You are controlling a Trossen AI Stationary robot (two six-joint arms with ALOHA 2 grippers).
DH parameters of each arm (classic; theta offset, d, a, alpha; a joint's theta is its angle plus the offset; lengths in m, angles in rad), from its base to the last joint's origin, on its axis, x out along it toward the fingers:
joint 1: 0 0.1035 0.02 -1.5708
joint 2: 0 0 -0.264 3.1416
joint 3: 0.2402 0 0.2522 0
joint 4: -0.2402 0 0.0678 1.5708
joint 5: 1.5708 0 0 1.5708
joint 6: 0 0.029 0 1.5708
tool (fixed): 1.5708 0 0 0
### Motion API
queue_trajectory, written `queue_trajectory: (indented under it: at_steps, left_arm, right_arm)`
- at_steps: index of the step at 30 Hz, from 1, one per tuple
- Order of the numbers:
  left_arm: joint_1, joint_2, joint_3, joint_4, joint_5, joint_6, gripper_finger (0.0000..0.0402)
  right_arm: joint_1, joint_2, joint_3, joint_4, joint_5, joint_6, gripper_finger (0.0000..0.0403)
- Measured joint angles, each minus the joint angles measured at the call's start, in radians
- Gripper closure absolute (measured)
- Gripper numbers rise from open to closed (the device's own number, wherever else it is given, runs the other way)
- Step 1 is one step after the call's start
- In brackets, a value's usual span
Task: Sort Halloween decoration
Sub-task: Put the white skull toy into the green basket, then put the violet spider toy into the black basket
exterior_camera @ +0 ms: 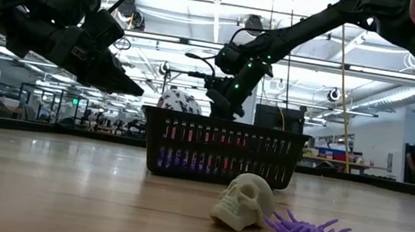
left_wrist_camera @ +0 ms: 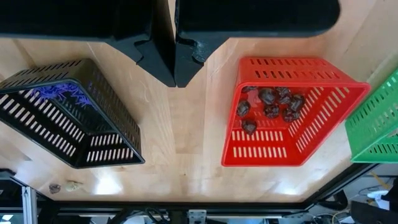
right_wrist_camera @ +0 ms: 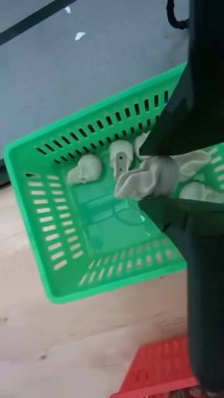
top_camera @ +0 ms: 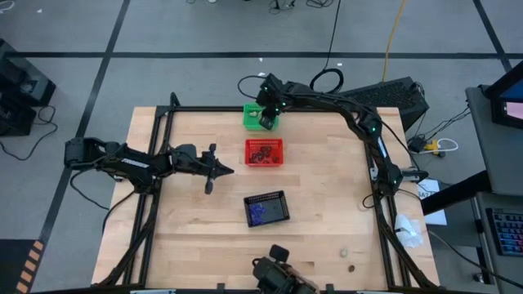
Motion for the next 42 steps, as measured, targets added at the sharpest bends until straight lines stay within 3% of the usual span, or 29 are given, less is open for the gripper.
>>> queue_trajectory:
  at_steps: [7, 10, 14, 19, 25, 34, 42]
  left_arm:
    - [0.000, 0.000, 0.000, 0.002, 0.000, -0.004, 0.0402]
    - [0.000, 0.000, 0.000, 0.010, 0.000, -0.005, 0.0402]
    - [0.000, 0.000, 0.000, 0.014, 0.000, -0.005, 0.0402]
    - [0.001, 0.000, 0.000, 0.013, 0.000, -0.029, 0.0402]
    - [0.001, 0.000, 0.000, 0.014, -0.027, -0.030, 0.0402]
    - [0.001, -0.001, 0.000, 0.050, -0.083, -0.022, 0.0402]
    - [0.001, -0.001, 0.000, 0.058, -0.108, -0.021, 0.0402]
  right_arm:
    - [0.005, -0.004, 0.000, -0.006, 0.002, 0.017, 0.0242]
    - [0.017, -0.029, 0.000, -0.055, 0.040, 0.003, 0.0234]
    - [0.043, -0.081, 0.000, -0.061, 0.131, -0.021, 0.0258]
    - [0.072, -0.155, -0.064, 0.007, 0.129, -0.044, 0.0322]
    - [0.112, -0.297, -0.340, 0.280, 0.125, -0.026, 0.0396]
    - [0.191, -0.563, -0.808, 0.623, 0.148, 0.090, 0.0401]
    - [0.211, -0.744, -1.064, 0.673, 0.156, 0.126, 0.0402]
